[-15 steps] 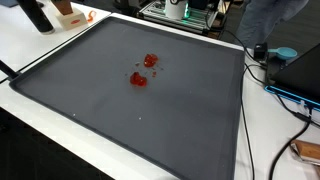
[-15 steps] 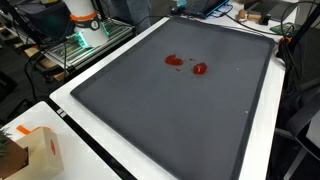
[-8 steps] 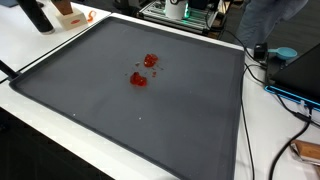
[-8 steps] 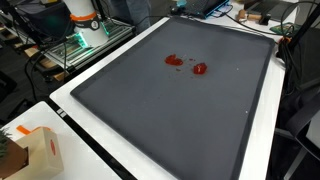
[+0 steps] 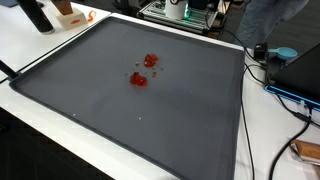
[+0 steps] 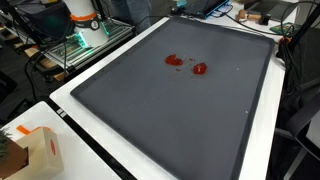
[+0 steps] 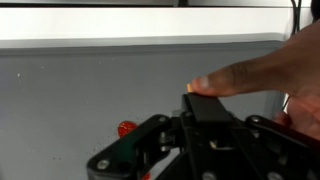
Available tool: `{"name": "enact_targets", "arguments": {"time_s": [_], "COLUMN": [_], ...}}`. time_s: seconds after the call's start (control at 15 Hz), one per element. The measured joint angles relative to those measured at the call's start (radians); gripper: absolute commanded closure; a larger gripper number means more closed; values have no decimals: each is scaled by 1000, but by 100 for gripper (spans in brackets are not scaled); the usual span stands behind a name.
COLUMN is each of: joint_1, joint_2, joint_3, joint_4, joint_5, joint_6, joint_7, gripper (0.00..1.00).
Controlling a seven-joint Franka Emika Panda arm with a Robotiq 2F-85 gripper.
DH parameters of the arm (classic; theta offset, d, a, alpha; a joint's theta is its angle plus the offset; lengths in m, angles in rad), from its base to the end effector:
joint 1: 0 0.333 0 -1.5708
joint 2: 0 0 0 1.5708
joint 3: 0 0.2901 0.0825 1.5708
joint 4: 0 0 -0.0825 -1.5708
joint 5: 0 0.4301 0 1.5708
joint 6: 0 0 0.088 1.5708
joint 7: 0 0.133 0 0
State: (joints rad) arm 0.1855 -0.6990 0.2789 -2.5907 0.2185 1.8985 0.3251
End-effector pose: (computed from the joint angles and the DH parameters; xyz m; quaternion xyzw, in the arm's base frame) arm 0.3563 0.1892 0.4078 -0.9999 -0.0019 0.0079 0.0122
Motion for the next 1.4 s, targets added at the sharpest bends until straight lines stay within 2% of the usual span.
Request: {"name": "enact_targets", "arguments": {"time_s": [0.2,0.27,1.4], "joint_1": [0,0,0], "joint_2": [0,0,0], "joint_3": [0,0,0], "joint_4": [0,0,0], "joint_5": [-1,-1,-1], "joint_6": [0,0,0], "joint_7": [-1,-2,-2], "gripper": [97,88,88]}}
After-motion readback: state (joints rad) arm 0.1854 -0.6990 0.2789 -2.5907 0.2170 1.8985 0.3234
